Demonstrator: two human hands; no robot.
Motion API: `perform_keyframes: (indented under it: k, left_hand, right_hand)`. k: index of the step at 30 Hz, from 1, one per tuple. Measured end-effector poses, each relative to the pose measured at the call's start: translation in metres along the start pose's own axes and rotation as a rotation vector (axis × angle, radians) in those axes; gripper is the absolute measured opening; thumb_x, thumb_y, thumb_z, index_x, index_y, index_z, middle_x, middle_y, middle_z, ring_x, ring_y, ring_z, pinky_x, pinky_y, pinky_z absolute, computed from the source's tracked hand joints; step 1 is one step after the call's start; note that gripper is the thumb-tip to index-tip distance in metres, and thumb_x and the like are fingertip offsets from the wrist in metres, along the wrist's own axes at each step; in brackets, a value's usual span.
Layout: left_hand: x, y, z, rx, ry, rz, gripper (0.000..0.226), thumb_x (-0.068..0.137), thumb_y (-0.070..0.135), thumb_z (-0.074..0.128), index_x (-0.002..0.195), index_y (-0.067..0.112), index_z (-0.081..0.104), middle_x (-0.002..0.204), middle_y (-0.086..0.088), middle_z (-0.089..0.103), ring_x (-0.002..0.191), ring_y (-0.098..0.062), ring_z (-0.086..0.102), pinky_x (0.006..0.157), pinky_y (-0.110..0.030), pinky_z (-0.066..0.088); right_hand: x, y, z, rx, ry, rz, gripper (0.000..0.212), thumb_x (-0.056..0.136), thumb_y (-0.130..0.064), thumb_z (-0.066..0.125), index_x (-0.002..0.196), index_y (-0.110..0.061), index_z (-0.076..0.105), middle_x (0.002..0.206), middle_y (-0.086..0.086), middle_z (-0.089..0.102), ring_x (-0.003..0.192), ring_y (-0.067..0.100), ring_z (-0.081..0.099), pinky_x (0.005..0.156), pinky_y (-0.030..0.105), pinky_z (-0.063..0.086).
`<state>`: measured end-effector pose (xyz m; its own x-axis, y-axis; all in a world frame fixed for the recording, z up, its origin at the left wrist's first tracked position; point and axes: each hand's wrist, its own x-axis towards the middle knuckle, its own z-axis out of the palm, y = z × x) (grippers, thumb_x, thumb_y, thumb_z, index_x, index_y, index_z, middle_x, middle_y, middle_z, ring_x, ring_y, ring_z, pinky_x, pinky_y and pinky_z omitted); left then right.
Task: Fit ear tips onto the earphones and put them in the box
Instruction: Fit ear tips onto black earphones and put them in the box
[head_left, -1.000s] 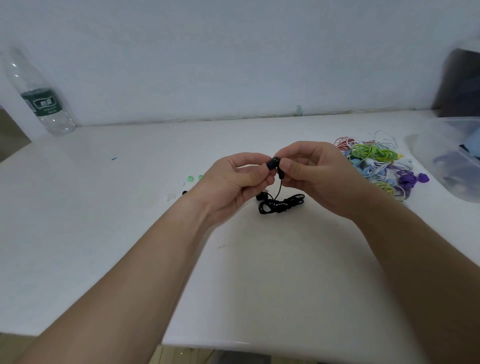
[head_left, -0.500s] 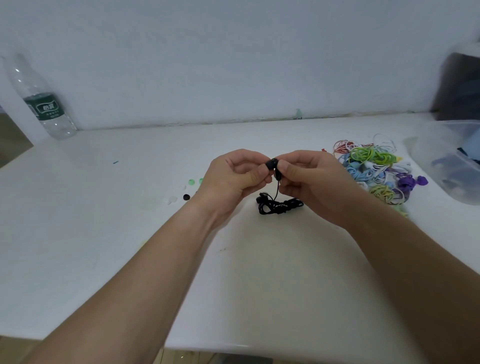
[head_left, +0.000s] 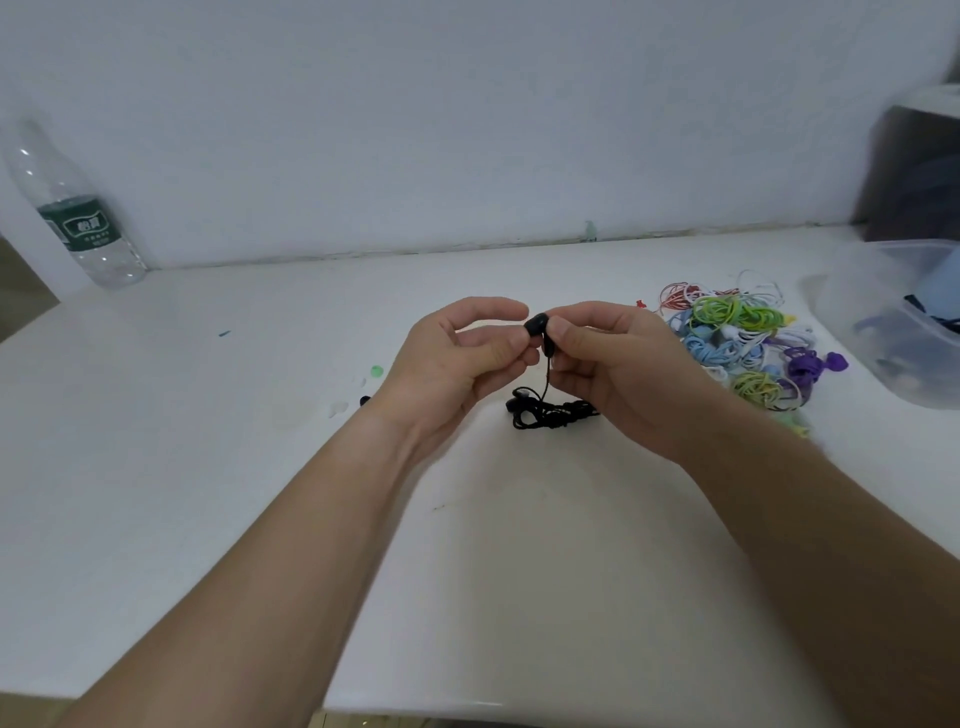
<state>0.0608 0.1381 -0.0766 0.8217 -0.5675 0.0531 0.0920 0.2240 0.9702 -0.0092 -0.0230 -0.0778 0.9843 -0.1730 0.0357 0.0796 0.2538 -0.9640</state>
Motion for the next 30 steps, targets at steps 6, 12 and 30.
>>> perform_keyframes:
  k: [6,12,30]
  left_hand:
    - [0.001,0.0,0.002,-0.034,0.023,0.01,0.014,0.094,0.002,0.06,0.101,0.007,0.071,0.091,-0.011,0.076,0.083,-0.017,0.072,0.071,-0.019,0.056]
    - [0.001,0.0,0.003,-0.03,0.009,0.009,0.017,0.088,0.009,0.067,0.104,0.006,0.071,0.092,-0.01,0.075,0.084,-0.017,0.071,0.072,-0.019,0.056]
    - [-0.001,0.003,-0.004,0.608,0.11,0.175,0.025,0.096,0.012,0.054,0.097,0.024,0.076,0.084,0.024,0.067,0.076,0.0,0.053,0.075,-0.015,0.042]
  right_hand:
    - [0.001,0.0,0.003,-0.005,0.046,-0.051,0.009,0.095,-0.003,0.061,0.092,-0.007,0.069,0.068,0.0,0.067,0.061,0.012,0.055,0.066,0.023,0.054]
    - [0.001,0.002,0.001,-0.112,0.066,-0.09,0.01,0.095,-0.005,0.064,0.094,-0.012,0.071,0.08,0.007,0.068,0.063,0.014,0.058,0.067,0.028,0.054]
    - [-0.003,0.023,-0.001,-1.39,-0.117,-0.125,0.053,0.079,-0.057,0.068,0.129,-0.043,0.056,0.113,-0.01,0.047,0.109,0.018,0.046,0.099,0.04,0.041]
